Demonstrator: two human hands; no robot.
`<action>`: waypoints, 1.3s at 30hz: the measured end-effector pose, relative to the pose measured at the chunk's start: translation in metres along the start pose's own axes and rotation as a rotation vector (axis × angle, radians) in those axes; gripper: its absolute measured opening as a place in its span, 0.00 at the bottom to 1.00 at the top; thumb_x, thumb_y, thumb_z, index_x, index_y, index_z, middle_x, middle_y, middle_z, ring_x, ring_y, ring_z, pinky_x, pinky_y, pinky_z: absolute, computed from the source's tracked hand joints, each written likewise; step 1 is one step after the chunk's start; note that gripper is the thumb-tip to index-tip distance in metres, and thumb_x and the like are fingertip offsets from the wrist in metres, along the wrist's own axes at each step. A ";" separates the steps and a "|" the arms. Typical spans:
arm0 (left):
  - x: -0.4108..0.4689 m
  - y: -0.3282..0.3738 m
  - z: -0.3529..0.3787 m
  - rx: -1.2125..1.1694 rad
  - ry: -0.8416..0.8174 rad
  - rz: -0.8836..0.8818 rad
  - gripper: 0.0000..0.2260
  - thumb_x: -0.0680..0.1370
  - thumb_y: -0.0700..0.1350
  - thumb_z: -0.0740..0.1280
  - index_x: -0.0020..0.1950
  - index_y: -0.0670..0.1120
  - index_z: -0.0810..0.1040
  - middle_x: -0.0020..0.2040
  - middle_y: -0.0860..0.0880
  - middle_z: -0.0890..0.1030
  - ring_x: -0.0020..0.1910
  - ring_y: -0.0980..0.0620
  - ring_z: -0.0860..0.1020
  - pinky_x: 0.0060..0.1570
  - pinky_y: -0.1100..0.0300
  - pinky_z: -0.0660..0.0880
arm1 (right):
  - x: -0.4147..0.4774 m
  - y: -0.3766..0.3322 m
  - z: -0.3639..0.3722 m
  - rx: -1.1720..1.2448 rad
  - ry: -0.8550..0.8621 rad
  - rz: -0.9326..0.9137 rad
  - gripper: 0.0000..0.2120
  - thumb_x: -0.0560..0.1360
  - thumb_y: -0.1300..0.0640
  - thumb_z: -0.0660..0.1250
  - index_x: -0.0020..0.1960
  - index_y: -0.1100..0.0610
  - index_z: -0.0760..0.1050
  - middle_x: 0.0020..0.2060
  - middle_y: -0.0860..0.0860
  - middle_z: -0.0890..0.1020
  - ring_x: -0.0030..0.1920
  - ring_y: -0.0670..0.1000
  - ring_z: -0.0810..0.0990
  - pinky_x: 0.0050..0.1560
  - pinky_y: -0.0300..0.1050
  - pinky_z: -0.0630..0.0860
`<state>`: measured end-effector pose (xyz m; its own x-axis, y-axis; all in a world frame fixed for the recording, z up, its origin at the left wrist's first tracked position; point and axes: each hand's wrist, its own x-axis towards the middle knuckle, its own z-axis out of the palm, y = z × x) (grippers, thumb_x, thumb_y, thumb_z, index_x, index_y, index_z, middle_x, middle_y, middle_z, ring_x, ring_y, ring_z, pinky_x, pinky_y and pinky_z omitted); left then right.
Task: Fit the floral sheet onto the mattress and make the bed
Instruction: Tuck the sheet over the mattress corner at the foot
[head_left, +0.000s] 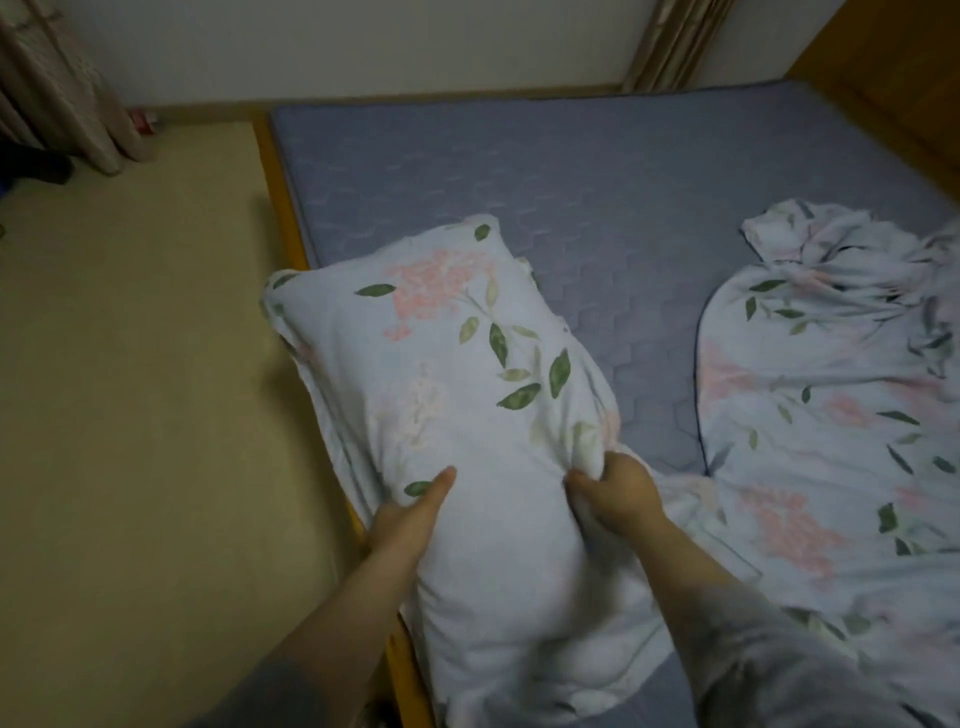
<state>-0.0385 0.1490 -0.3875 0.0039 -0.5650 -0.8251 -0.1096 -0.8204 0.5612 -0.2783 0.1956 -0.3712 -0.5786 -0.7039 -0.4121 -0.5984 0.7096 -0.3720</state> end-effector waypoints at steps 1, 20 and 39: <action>-0.003 0.002 0.002 -0.017 0.046 0.026 0.50 0.56 0.69 0.75 0.71 0.44 0.67 0.69 0.45 0.71 0.64 0.42 0.73 0.65 0.48 0.70 | -0.010 -0.006 -0.004 0.055 0.019 -0.055 0.25 0.69 0.44 0.69 0.56 0.62 0.78 0.51 0.61 0.82 0.52 0.62 0.79 0.47 0.45 0.71; -0.415 -0.060 0.046 0.216 -0.218 0.859 0.12 0.66 0.50 0.77 0.37 0.51 0.75 0.42 0.53 0.79 0.47 0.53 0.75 0.50 0.63 0.67 | -0.439 0.151 -0.226 0.466 0.688 -0.061 0.23 0.63 0.39 0.63 0.49 0.55 0.79 0.43 0.51 0.84 0.46 0.53 0.81 0.46 0.50 0.78; -0.684 -0.280 0.176 0.392 -0.718 1.076 0.16 0.63 0.47 0.80 0.47 0.43 0.82 0.44 0.49 0.84 0.45 0.51 0.81 0.49 0.60 0.74 | -0.776 0.414 -0.273 0.538 1.106 0.284 0.19 0.72 0.55 0.70 0.61 0.60 0.76 0.56 0.56 0.81 0.57 0.57 0.78 0.58 0.49 0.75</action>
<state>-0.1858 0.7804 0.0082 -0.7659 -0.6367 0.0890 -0.0043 0.1435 0.9896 -0.2281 1.0273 0.0219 -0.9584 0.0093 0.2852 -0.2272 0.5799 -0.7824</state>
